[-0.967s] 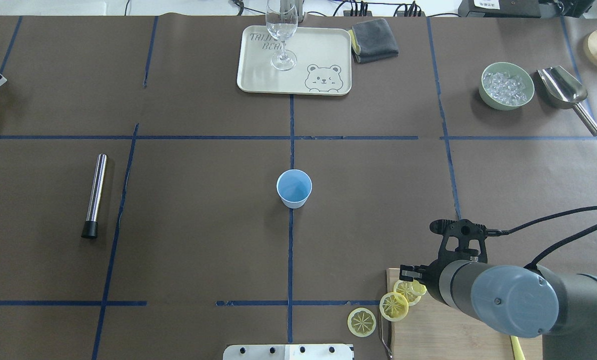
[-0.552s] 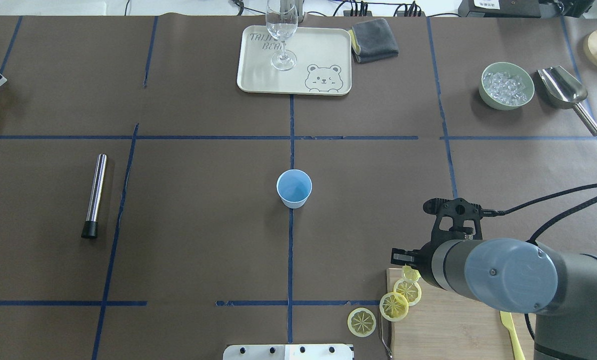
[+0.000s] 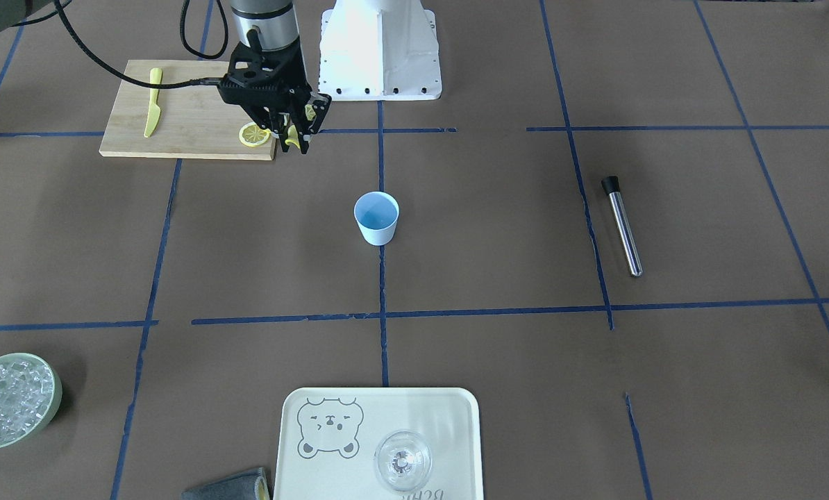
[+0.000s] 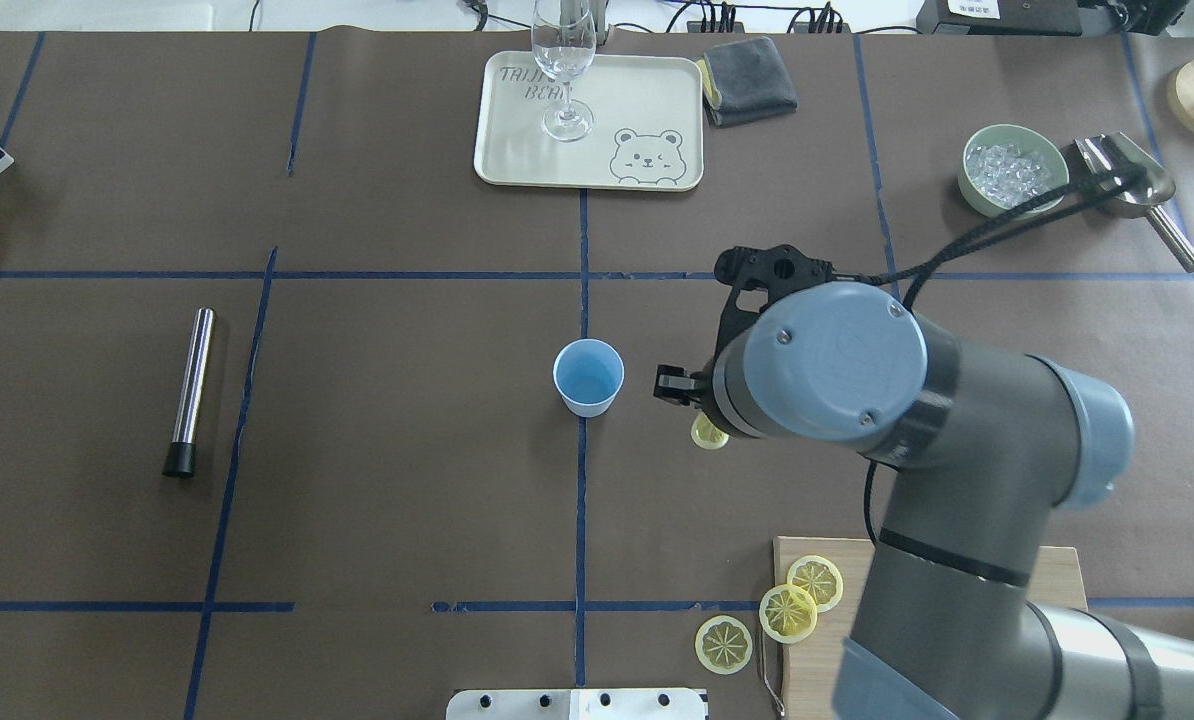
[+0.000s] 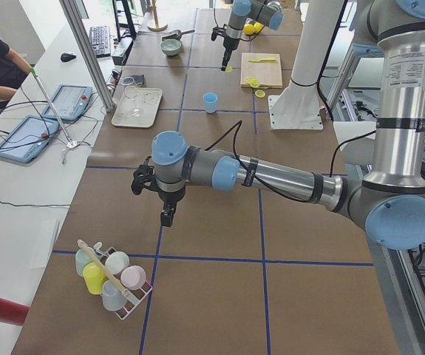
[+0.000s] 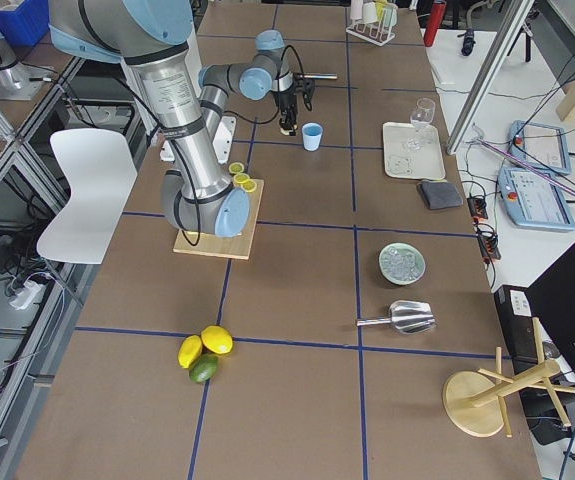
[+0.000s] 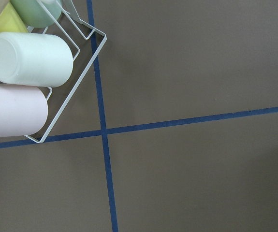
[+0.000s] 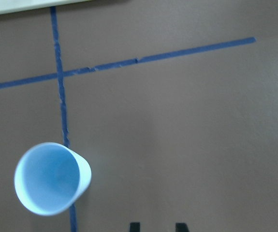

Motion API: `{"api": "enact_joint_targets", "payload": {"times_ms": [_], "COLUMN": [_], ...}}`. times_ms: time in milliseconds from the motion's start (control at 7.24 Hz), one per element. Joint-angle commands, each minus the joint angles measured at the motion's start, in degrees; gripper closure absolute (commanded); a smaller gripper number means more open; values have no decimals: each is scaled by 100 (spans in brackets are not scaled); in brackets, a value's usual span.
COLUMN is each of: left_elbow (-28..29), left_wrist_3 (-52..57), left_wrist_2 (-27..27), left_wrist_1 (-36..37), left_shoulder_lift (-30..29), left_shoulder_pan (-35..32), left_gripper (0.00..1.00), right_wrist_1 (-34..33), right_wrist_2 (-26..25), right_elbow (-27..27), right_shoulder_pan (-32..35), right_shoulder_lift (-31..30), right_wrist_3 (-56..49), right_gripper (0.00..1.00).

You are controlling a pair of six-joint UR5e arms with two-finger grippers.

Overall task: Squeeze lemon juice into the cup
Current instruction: 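Squeeze the lemon slice over the blue cup with the right gripper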

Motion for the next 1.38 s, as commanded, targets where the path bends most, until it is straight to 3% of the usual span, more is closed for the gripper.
{"api": "enact_joint_targets", "payload": {"times_ms": [0,276,967,1105,1243], "left_elbow": [3,3,12,12,21], "left_wrist_3": [-8,0,0,0,0], "left_wrist_2": [-6,-6,-6,-6,-6], "left_wrist_1": [0,0,0,0,0], "left_shoulder_lift": [-4,-4,-4,-4,-4], "left_shoulder_pan": [0,0,-9,-9,0], "left_gripper": [0,0,0,0,0], "right_wrist_1": [206,1057,1035,1035,1052], "right_wrist_2": [105,228,360,360,360], "right_elbow": [-1406,-2366,-2493,-2493,-2493], "right_shoulder_pan": [404,414,107,107,107], "right_shoulder_lift": [1164,1448,1362,1370,1370], "right_wrist_3": [-252,-201,-183,-183,-183], "right_gripper": [65,65,62,53,22]}}
